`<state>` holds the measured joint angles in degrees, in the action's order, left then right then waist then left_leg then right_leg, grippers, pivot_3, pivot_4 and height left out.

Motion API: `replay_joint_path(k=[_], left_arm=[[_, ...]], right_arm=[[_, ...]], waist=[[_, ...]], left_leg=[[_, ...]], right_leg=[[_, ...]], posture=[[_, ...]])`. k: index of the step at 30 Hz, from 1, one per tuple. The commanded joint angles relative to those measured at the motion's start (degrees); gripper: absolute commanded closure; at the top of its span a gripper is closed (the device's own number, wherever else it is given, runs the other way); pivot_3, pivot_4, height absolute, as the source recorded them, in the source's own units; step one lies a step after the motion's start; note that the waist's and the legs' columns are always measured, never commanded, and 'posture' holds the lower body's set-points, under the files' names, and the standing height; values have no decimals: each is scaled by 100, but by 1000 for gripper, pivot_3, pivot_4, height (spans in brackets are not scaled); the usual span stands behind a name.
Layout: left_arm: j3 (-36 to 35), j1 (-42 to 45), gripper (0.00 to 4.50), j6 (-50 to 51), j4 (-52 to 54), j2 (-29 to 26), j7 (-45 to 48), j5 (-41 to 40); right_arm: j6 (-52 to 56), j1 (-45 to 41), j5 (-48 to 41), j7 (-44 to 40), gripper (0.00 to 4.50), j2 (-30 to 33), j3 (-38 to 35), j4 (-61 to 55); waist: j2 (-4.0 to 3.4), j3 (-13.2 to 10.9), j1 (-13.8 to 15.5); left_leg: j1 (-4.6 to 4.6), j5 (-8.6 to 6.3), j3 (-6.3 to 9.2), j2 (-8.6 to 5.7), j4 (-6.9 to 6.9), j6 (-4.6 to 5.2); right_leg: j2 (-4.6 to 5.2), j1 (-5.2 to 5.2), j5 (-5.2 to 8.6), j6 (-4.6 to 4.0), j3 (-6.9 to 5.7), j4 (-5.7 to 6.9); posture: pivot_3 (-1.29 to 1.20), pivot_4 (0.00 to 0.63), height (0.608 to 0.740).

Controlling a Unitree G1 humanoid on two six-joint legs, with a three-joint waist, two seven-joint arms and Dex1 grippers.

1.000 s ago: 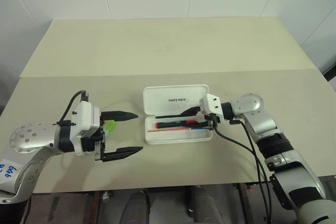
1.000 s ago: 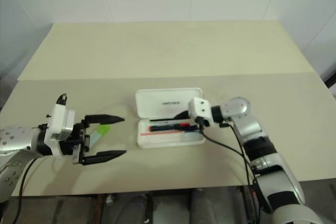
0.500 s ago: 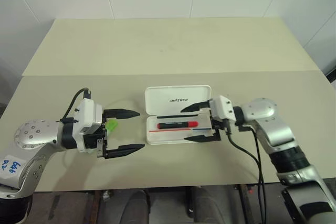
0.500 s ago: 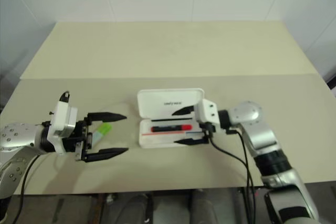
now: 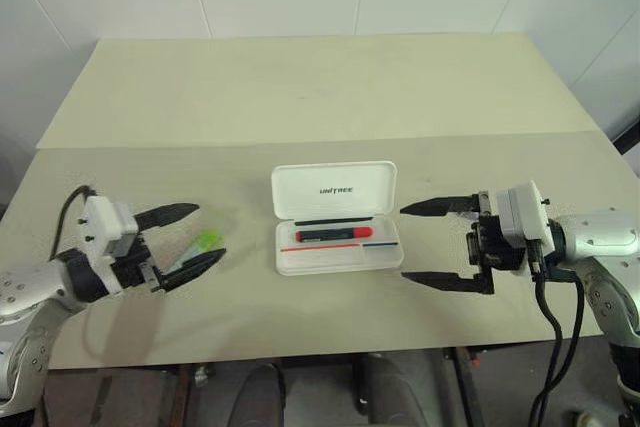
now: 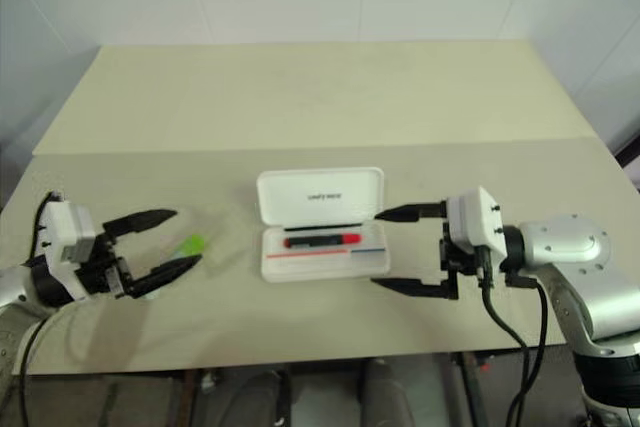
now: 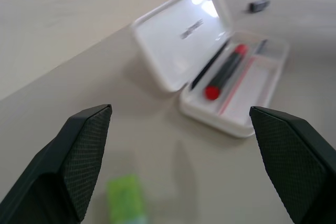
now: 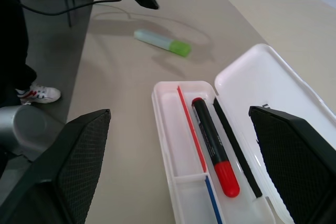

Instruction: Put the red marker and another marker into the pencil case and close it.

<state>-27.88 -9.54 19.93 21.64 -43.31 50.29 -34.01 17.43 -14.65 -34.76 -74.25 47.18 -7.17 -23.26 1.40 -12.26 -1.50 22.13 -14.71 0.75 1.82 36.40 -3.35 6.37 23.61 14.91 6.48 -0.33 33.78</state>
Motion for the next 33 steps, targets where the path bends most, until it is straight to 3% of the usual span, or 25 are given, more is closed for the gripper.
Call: replay_joint_path(k=[1, 12, 26, 29, 33], left_arm=[[-239, -269, 0, -262, -60, 91, 11, 154], [-35, -551, 0, -753, -739, 288, -38, 657], [584, -508, 0, -543, -936, 663, -633, 1067], [620, -474, 617, -497, -1014, 729, -795, 1108], [651, -428, 2024, -497, -1088, 740, -949, 1201]], right_arm=[[-126, -131, -152, -169, 38, 120, 15, -322], [102, -563, -386, -208, 38, -89, 420, -317], [-84, -610, -168, -109, 38, -172, 638, -312], [-95, -542, -145, -110, 0, -123, 571, -286], [-122, -488, -106, -102, 0, -115, 537, -271]], waist=[[2, 0, 4], [5, 2, 4], [10, 5, 8], [10, 5, 9], [10, 6, 7]], left_leg=[[1, 0, 0, 0, 0, 0], [2, -1, -1, 1, -3, -2], [1, -1, -2, 2, -9, -2], [1, -1, -2, 2, -9, -2], [1, -1, -2, 2, -9, -2]], right_leg=[[0, 0, 0, -1, 0, -1], [1, 2, 0, -2, 0, -5], [1, 3, -1, 0, 0, -5], [1, 3, -1, 0, 0, -6], [1, 3, -2, 0, 0, -5]], posture=[[0, 150, 740], [0, 150, 740], [0, 150, 740], [0, 150, 740], [0, 150, 740]])
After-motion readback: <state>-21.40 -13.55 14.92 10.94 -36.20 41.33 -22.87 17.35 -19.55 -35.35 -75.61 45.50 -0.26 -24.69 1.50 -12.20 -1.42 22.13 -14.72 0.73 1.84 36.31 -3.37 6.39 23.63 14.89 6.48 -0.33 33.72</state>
